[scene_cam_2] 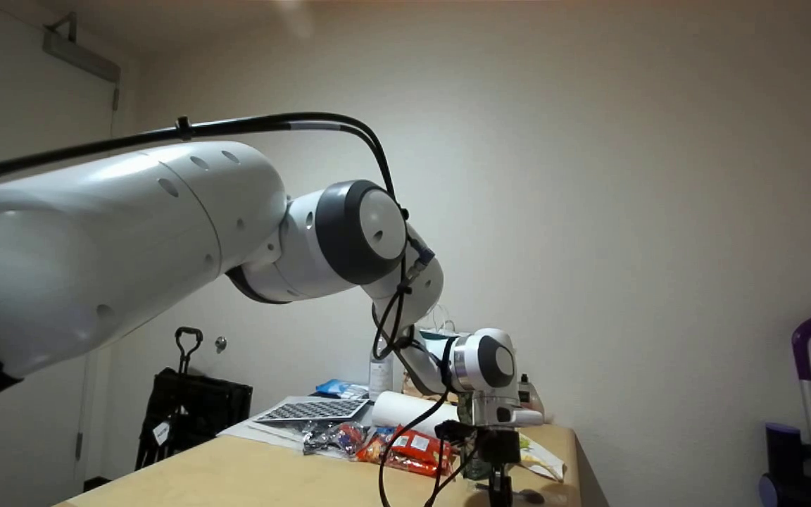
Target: Wipe the table with the napkin
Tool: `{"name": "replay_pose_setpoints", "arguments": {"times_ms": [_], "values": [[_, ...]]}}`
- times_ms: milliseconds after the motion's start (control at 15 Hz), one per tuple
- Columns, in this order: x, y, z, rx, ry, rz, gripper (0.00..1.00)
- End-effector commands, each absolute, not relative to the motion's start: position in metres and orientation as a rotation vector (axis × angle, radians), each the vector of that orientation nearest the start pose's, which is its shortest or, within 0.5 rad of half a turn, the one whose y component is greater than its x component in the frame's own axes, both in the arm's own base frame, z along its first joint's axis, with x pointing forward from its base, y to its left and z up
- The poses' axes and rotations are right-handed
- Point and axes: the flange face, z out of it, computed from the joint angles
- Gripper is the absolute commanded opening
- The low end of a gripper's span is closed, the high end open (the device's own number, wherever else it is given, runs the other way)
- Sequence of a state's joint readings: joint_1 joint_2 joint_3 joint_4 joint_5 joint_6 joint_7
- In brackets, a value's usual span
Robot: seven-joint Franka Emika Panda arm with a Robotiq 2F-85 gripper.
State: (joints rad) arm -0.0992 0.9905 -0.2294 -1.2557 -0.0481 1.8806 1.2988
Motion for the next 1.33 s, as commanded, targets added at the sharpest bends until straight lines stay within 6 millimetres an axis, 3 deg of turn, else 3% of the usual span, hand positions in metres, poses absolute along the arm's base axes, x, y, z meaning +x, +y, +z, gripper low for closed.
{"name": "replay_pose_setpoints", "arguments": {"times_ms": [0,400,467,600,733,867,1267], "values": [[0.672,-0.175,0.144,-2.698,2.312,0.433,0.00],[0.672,-0.095,0.136,-3.109,1.961,0.483,0.00],[0.681,-0.105,0.131,-2.998,2.083,0.449,0.00],[0.683,-0.091,0.131,-3.028,2.060,0.436,0.01],[0.682,-0.096,0.131,-3.019,2.071,0.438,0.00],[0.676,-0.081,0.123,-3.106,1.999,0.452,0.00],[0.657,0.011,0.113,-3.516,1.570,0.409,0.00]]}}
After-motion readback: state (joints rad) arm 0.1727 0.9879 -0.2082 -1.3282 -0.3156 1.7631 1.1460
